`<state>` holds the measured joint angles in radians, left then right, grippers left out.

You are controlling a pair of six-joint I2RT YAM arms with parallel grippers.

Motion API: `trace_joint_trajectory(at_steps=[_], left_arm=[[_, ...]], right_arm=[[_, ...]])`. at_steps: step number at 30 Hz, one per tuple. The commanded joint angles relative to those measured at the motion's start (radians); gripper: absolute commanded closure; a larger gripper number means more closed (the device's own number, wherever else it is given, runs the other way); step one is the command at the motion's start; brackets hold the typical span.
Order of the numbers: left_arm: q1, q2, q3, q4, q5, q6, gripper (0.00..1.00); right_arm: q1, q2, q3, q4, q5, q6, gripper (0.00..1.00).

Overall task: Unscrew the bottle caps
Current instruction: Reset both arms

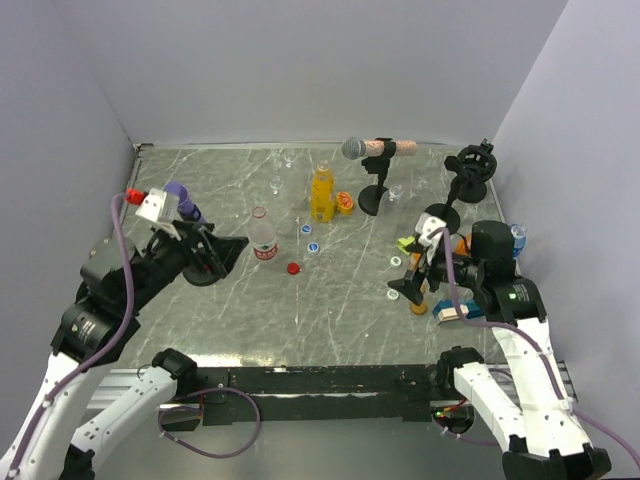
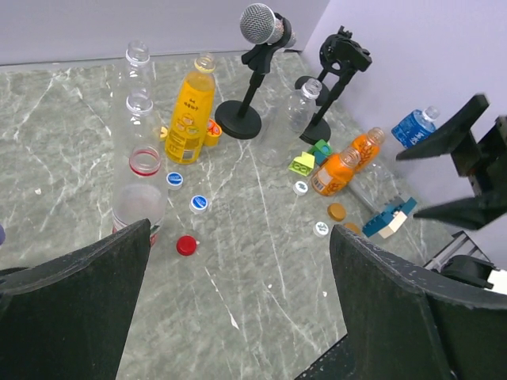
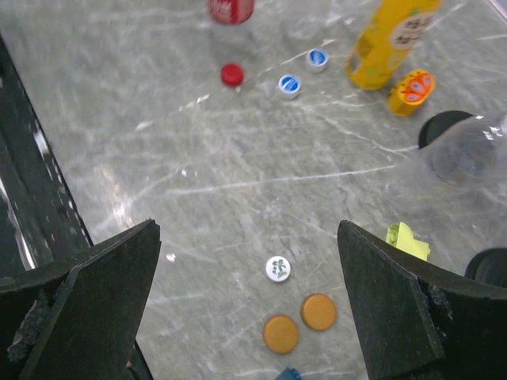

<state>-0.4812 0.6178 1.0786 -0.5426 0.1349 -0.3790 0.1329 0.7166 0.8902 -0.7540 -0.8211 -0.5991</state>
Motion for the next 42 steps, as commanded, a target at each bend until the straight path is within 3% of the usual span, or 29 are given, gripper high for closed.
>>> trace_joint_trajectory(at_steps=[1,7,11,20,27,42], left_arm=[[0.003,-0.059,-0.035,0.043,0.002,-0.034,0.03],[0.004,-0.095,-0.065,0.024,-0.023,-0.032,0.03],[0.003,-0.105,-0.083,0.018,-0.027,-0.023,0.03],[0.003,-0.124,-0.115,0.035,-0.026,-0.038,0.03],[0.003,-0.121,-0.134,0.059,-0.015,-0.054,0.03],[0.004,-0.107,-0.223,0.167,-0.012,-0.063,0.03]], right_arm=[[-0.004,-0.017,0.073,0.085,0.08,0.269,0.01],[-0.006,-0.034,0.139,0.171,0.244,0.522,0.01],[-0.009,-0.022,0.176,0.176,0.28,0.585,0.01],[-0.041,-0.069,0.101,0.214,0.361,0.628,0.01],[-0.072,-0.106,0.078,0.203,0.329,0.573,0.01],[-0.17,-0.095,0.078,0.205,0.336,0.645,0.01]])
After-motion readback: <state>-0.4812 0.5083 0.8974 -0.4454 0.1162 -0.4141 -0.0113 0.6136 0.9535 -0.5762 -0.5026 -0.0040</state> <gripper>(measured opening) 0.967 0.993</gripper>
